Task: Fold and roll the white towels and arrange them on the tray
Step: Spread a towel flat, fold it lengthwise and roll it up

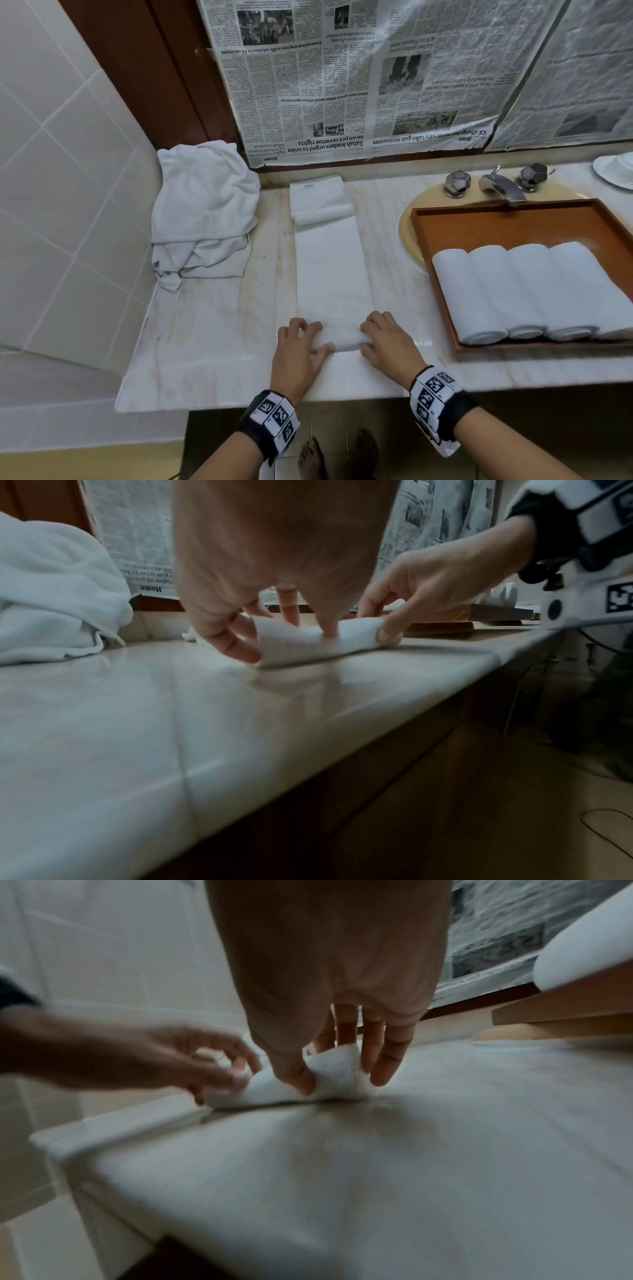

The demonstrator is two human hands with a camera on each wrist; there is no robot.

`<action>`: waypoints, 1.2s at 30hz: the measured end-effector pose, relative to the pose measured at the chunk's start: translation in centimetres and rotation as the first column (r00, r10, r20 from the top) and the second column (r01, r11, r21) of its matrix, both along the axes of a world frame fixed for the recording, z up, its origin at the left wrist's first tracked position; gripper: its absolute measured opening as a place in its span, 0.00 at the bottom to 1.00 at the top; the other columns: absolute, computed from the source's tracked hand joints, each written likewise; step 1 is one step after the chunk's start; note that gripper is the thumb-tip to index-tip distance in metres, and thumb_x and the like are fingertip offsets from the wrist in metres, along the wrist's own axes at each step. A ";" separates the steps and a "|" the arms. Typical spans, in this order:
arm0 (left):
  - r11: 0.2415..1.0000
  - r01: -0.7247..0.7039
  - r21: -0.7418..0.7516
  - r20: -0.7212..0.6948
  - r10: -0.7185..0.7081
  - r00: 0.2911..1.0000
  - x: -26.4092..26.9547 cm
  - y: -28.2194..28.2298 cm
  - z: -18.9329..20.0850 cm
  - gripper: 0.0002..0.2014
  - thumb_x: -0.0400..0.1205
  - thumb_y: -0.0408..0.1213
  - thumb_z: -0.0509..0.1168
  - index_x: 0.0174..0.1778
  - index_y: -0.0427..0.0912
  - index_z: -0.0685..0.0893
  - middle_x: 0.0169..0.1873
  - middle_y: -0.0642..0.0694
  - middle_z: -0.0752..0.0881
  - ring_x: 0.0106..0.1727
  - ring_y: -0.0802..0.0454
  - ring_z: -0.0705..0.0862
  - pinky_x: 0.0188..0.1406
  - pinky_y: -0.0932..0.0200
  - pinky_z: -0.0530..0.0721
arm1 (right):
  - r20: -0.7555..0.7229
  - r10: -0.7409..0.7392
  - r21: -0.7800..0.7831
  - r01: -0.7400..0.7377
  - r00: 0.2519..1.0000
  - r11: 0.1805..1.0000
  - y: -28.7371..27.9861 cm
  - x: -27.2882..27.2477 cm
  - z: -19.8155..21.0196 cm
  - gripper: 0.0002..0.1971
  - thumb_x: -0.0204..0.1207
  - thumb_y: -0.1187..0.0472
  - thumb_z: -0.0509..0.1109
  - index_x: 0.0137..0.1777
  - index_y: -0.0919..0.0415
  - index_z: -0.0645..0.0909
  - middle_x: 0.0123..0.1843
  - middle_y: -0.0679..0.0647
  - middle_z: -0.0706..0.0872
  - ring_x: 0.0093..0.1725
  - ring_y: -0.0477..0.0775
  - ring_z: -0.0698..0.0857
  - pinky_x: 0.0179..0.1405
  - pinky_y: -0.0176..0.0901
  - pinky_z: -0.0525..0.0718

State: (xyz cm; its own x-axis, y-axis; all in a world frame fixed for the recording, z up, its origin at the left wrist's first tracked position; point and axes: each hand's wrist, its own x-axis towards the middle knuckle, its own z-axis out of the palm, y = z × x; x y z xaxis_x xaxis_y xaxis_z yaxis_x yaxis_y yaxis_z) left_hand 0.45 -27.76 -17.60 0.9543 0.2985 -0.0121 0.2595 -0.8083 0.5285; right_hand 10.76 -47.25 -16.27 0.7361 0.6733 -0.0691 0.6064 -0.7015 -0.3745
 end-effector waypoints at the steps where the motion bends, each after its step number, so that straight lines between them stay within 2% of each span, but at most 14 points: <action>1: 0.999 0.037 0.037 -0.013 -0.037 0.999 -0.3 0.1 -0.3 0.24 0.80 0.61 0.65 0.69 0.55 0.80 0.62 0.53 0.75 0.61 0.50 0.72 0.51 0.57 0.79 | -0.044 -0.008 -0.002 0.008 0.999 1.000 0.1 0.2 0.2 0.14 0.77 0.57 0.69 0.60 0.61 0.82 0.58 0.53 0.80 0.59 0.56 0.78 0.48 0.43 0.80; 4: 0.994 0.082 0.066 -0.014 -0.081 0.997 -0.8 1.0 -0.9 0.26 0.77 0.64 0.62 0.66 0.56 0.84 0.60 0.54 0.80 0.58 0.48 0.78 0.49 0.53 0.82 | -0.195 -0.061 0.039 0.070 0.979 0.997 -0.2 0.6 0.8 0.17 0.80 0.55 0.67 0.65 0.61 0.80 0.61 0.54 0.81 0.63 0.55 0.75 0.57 0.41 0.73; 9: 0.969 0.003 -0.248 -0.066 -0.020 0.998 -0.3 2.9 0.3 0.21 0.77 0.62 0.70 0.62 0.59 0.87 0.55 0.61 0.86 0.57 0.60 0.82 0.58 0.63 0.77 | -0.374 -0.088 0.071 0.123 0.923 0.990 -0.9 1.2 1.6 0.18 0.83 0.52 0.67 0.68 0.60 0.81 0.64 0.52 0.84 0.63 0.52 0.79 0.57 0.33 0.68; 11: 0.937 -0.071 -0.342 -0.088 0.043 0.995 -0.2 3.1 0.7 0.18 0.77 0.58 0.73 0.60 0.58 0.88 0.52 0.61 0.88 0.55 0.63 0.84 0.58 0.64 0.80 | -0.429 -0.122 0.114 0.188 0.895 0.976 -0.9 1.1 1.7 0.16 0.83 0.50 0.67 0.65 0.56 0.81 0.58 0.54 0.87 0.50 0.49 0.83 0.48 0.32 0.74; 14: 0.894 -0.178 -0.411 -0.135 0.133 0.982 -0.2 3.0 1.2 0.19 0.77 0.60 0.73 0.60 0.58 0.86 0.51 0.60 0.86 0.49 0.64 0.84 0.50 0.68 0.81 | -0.483 -0.219 0.148 0.326 0.848 0.934 -0.6 0.9 1.3 0.12 0.82 0.46 0.66 0.57 0.52 0.75 0.38 0.53 0.82 0.32 0.49 0.78 0.33 0.36 0.74; 16: 0.891 -0.228 -0.392 -0.174 0.172 0.970 -0.1 2.8 1.3 0.21 0.76 0.62 0.73 0.60 0.56 0.85 0.47 0.56 0.85 0.46 0.62 0.83 0.43 0.70 0.76 | -0.457 -0.237 0.159 0.341 0.857 0.926 -0.4 0.8 0.9 0.11 0.83 0.45 0.65 0.53 0.52 0.73 0.36 0.51 0.80 0.34 0.51 0.78 0.34 0.40 0.74; 19: 0.913 -0.264 -0.310 -0.209 0.205 0.956 0.3 2.8 1.4 0.24 0.77 0.65 0.68 0.54 0.47 0.86 0.38 0.53 0.83 0.42 0.58 0.81 0.39 0.66 0.72 | -0.185 -0.219 0.127 0.244 0.958 0.961 -0.2 0.5 0.4 0.12 0.85 0.47 0.62 0.61 0.53 0.75 0.55 0.50 0.78 0.53 0.53 0.79 0.43 0.46 0.80; 23: 0.921 -0.293 -0.259 -0.234 0.234 0.944 1.1 2.8 1.7 0.26 0.80 0.65 0.65 0.32 0.45 0.78 0.27 0.52 0.76 0.35 0.53 0.77 0.33 0.61 0.67 | -0.018 -0.025 0.163 0.027 1.000 0.986 -0.1 -0.1 0.0 0.16 0.83 0.46 0.62 0.60 0.55 0.81 0.61 0.50 0.77 0.59 0.52 0.76 0.38 0.41 0.80; 24: 0.923 -0.295 -0.246 -0.234 0.239 0.943 1.3 2.7 1.8 0.25 0.80 0.65 0.65 0.33 0.45 0.78 0.28 0.51 0.77 0.37 0.51 0.78 0.34 0.61 0.68 | 0.005 0.033 0.144 -0.033 0.999 0.989 -0.2 -0.2 -0.2 0.18 0.79 0.44 0.65 0.60 0.55 0.82 0.61 0.50 0.78 0.59 0.52 0.77 0.38 0.41 0.81; 26: 0.933 -0.302 -0.196 -0.209 0.261 0.942 1.2 2.5 1.6 0.23 0.81 0.63 0.65 0.45 0.44 0.83 0.40 0.50 0.80 0.47 0.49 0.81 0.42 0.59 0.72 | 0.030 0.107 0.093 -0.109 0.994 0.990 -0.4 -0.2 -0.4 0.22 0.71 0.43 0.75 0.60 0.54 0.81 0.59 0.50 0.80 0.56 0.52 0.79 0.37 0.41 0.83; 29: 0.974 -0.205 -0.098 -0.032 0.202 0.979 0.5 2.1 1.2 0.15 0.85 0.53 0.64 0.61 0.47 0.82 0.59 0.49 0.74 0.59 0.49 0.76 0.53 0.57 0.77 | 0.019 0.131 0.080 -0.132 0.991 0.988 0.0 0.1 -0.8 0.21 0.65 0.55 0.78 0.58 0.56 0.82 0.54 0.51 0.82 0.52 0.56 0.83 0.41 0.47 0.86; 31: 1.000 -0.022 -0.001 0.082 0.022 0.996 0.2 2.0 1.0 0.14 0.85 0.50 0.63 0.63 0.50 0.82 0.63 0.50 0.74 0.60 0.46 0.73 0.55 0.52 0.80 | -0.054 0.082 0.117 -0.076 0.995 0.990 0.3 0.7 -0.6 0.18 0.69 0.56 0.73 0.59 0.59 0.84 0.55 0.52 0.82 0.57 0.56 0.79 0.52 0.49 0.84; 33: 0.993 0.107 0.053 0.024 -0.108 0.994 -0.2 2.0 0.6 0.19 0.82 0.59 0.60 0.64 0.55 0.81 0.64 0.54 0.75 0.64 0.48 0.70 0.59 0.50 0.77 | -0.173 0.036 0.137 -0.012 0.984 0.991 0.4 1.3 -0.4 0.16 0.73 0.55 0.70 0.59 0.61 0.84 0.58 0.52 0.79 0.60 0.52 0.73 0.60 0.45 0.77; 36: 0.974 0.182 0.137 -0.063 -0.175 0.983 -0.7 2.7 0.2 0.25 0.78 0.66 0.59 0.66 0.58 0.80 0.63 0.58 0.79 0.67 0.51 0.72 0.60 0.50 0.73 | -0.342 -0.028 0.130 0.077 0.939 0.989 0.4 1.8 0.4 0.13 0.77 0.55 0.70 0.59 0.60 0.84 0.57 0.48 0.75 0.59 0.50 0.72 0.56 0.36 0.68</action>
